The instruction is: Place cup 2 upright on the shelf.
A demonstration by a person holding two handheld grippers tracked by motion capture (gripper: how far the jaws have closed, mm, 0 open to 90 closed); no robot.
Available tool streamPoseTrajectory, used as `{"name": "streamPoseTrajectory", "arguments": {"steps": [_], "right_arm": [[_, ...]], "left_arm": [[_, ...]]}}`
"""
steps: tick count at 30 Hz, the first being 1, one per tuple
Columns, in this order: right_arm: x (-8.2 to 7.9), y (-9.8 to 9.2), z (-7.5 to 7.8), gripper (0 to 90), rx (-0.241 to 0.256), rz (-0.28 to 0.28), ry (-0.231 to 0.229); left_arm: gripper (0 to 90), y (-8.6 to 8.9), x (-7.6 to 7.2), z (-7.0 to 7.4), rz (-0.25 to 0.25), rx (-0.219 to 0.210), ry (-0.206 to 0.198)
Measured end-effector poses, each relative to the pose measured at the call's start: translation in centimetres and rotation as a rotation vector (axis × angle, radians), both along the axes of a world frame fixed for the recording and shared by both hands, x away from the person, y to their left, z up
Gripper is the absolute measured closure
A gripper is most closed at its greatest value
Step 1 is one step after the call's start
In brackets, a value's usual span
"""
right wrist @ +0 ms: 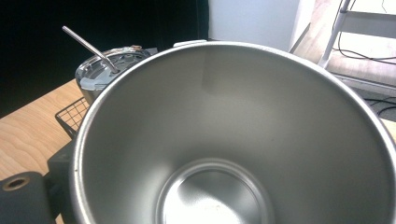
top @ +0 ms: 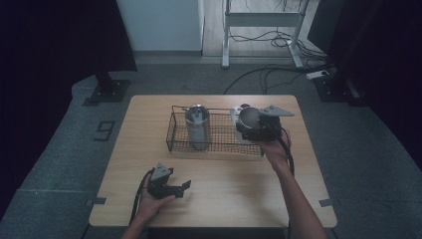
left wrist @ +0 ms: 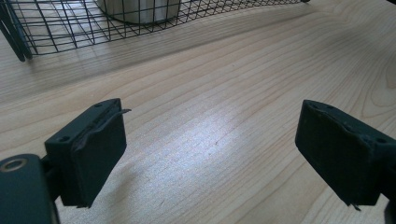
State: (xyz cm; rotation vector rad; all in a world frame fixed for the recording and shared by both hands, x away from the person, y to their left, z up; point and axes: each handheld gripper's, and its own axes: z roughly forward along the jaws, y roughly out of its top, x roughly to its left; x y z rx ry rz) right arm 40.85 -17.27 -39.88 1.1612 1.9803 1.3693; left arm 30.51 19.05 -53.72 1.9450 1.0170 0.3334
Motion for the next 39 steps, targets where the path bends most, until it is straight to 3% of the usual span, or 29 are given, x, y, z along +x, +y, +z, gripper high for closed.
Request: {"name": "streamPoseTrajectory", "arguments": {"steps": [39], "right_arm": [[4.4,0.0,-3.2,6.6,-0.041,-0.043,0.069]], "left_arm": [[9.1,0.1,0.0,0.0,0.004,-0.003,0.003]]}}
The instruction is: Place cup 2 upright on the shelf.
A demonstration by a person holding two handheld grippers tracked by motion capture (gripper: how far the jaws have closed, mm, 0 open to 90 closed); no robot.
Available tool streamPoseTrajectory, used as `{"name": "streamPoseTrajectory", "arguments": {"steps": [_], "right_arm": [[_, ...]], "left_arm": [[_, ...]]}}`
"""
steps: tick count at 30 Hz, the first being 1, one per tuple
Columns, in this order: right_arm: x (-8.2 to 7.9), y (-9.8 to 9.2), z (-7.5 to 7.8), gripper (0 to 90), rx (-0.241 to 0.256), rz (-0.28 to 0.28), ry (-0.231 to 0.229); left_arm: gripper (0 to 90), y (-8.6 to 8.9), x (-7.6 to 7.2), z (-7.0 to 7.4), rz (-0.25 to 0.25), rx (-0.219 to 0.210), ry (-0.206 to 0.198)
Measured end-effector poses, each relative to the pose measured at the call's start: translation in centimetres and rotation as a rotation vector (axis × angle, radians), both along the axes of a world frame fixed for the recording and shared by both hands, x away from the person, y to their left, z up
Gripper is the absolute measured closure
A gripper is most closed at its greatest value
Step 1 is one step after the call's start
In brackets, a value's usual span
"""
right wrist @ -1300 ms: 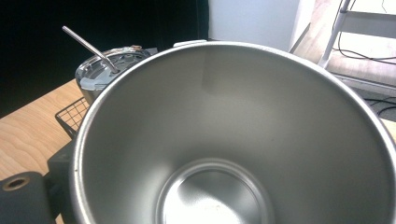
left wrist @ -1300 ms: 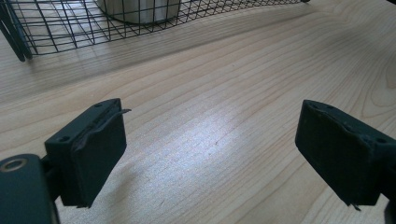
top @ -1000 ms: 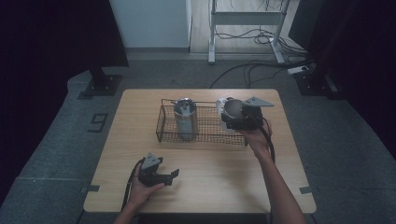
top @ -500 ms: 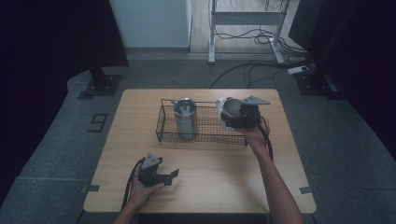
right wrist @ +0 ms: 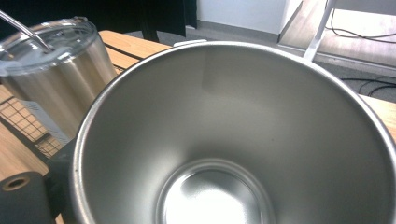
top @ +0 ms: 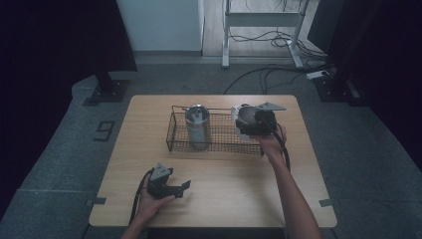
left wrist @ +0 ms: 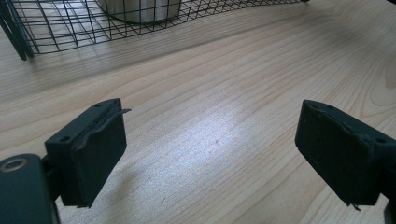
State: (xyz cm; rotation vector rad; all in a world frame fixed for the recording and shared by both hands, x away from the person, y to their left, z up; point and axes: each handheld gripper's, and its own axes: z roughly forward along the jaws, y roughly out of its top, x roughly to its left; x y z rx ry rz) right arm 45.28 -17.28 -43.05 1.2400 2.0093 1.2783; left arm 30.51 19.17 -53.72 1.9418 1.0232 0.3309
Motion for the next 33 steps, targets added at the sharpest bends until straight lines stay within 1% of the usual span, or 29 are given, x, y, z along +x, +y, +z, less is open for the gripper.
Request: {"name": "streamPoseTrajectory", "arguments": {"steps": [10,14,23,28,31,33], "right_arm": [[0.8,0.3,-1.0,6.6,-0.013,-0.005,0.018],[1.1,0.4,-1.4,6.5,-0.028,-0.006,0.028],[1.6,0.2,-2.3,6.5,-0.042,-0.02,0.051],[1.9,0.2,-3.1,6.5,-0.042,-0.03,0.066],[1.9,0.2,-3.7,6.6,-0.045,-0.029,0.058],[2.0,0.2,-4.1,6.5,-0.049,-0.03,0.072]], "left_arm": [[9.1,0.0,0.0,-0.1,-0.003,0.001,0.001],[9.2,0.0,0.0,-0.1,-0.005,0.002,0.002],[9.2,0.1,0.0,-0.1,-0.008,0.003,0.002],[9.9,0.1,0.0,-0.1,-0.01,0.002,0.002],[9.9,0.1,0.0,0.0,-0.008,0.002,0.002],[9.9,0.1,0.0,-0.1,-0.008,0.004,0.004]]}}
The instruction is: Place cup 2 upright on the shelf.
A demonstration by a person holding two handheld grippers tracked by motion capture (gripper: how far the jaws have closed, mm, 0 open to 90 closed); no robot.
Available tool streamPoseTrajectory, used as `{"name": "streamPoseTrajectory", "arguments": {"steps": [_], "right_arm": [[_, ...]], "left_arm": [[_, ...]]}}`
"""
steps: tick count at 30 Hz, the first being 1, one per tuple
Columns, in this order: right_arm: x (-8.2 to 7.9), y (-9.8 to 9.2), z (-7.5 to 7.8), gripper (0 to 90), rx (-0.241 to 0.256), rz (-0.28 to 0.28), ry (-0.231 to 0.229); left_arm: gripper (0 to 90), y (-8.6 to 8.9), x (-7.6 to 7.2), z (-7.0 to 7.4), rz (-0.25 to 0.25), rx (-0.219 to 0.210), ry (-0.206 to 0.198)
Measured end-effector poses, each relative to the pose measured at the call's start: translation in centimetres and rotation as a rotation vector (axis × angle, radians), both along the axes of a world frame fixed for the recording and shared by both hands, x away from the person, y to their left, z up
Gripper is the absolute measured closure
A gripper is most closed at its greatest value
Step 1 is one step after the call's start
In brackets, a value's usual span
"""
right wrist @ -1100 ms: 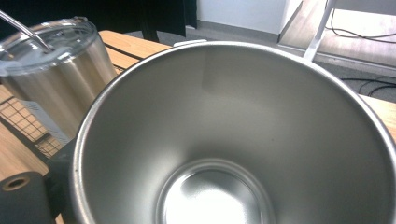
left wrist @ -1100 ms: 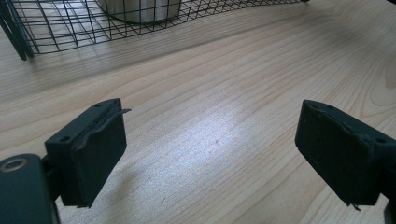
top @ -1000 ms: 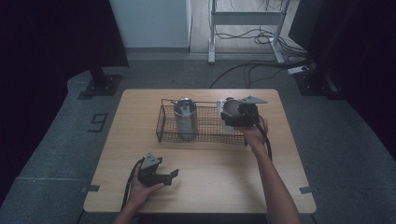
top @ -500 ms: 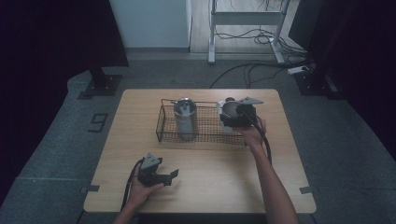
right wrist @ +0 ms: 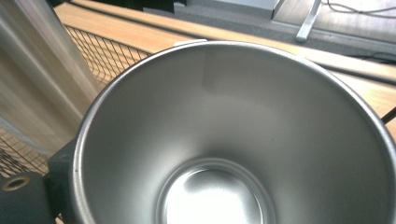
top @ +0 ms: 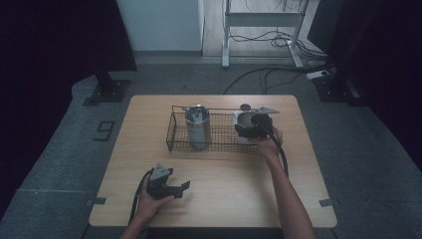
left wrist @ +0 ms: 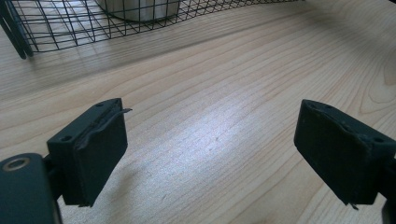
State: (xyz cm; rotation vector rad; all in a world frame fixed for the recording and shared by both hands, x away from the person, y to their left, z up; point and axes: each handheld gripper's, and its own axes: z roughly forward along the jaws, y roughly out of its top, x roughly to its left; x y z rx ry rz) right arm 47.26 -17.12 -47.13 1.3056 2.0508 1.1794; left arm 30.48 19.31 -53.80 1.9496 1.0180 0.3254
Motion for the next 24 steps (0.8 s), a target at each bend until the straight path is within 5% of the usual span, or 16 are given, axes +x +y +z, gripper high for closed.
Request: {"name": "streamPoseTrajectory", "arguments": {"steps": [24], "right_arm": [[0.2,0.5,-1.6,6.5,-0.083,-0.005,0.016]], "left_arm": [[9.8,0.1,0.0,0.0,0.001,0.005,-0.001]]}}
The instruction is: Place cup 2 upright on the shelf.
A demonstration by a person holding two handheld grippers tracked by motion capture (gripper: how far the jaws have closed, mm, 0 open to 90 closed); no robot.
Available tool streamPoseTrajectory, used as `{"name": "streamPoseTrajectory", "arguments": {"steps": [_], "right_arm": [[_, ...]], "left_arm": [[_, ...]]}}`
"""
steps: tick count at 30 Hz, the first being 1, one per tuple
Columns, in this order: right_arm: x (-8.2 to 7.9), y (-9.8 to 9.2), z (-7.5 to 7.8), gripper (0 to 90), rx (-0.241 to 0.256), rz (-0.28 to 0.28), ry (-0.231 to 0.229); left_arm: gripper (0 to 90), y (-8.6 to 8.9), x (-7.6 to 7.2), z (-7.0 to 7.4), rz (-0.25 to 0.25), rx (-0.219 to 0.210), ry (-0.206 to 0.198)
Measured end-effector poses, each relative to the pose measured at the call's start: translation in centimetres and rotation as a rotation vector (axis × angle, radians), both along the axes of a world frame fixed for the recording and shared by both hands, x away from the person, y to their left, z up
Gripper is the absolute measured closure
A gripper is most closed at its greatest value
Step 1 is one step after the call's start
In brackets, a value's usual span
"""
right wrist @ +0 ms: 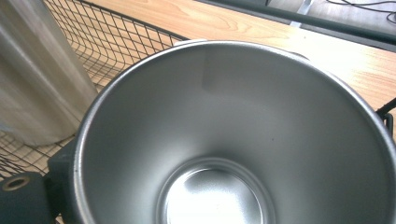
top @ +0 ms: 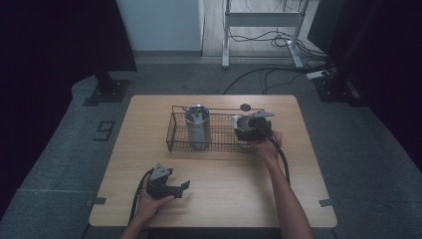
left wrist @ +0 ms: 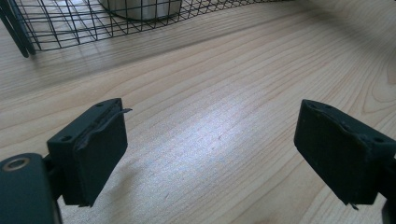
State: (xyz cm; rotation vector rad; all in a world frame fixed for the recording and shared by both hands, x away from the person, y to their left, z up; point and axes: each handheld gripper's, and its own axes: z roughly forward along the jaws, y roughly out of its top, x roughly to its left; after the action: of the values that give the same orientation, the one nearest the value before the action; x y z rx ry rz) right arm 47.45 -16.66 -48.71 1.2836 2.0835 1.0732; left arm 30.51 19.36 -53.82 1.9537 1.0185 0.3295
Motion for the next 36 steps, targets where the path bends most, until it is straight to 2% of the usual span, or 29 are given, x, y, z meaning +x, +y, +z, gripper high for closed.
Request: {"name": "streamPoseTrajectory", "arguments": {"steps": [20,26,36], "right_arm": [[0.03,0.35,-0.54,6.4,-0.081,0.001,0.031],[0.03,0.6,-0.72,6.4,-0.126,0.007,0.037],[0.05,0.52,-0.68,6.3,-0.125,0.004,0.053]], "left_arm": [[9.9,-0.07,-0.02,-0.06,-0.002,0.003,0.0],[9.9,-0.06,-0.01,-0.06,-0.002,0.003,0.001],[9.8,-0.08,-0.03,-0.07,-0.003,0.002,0.004]]}}
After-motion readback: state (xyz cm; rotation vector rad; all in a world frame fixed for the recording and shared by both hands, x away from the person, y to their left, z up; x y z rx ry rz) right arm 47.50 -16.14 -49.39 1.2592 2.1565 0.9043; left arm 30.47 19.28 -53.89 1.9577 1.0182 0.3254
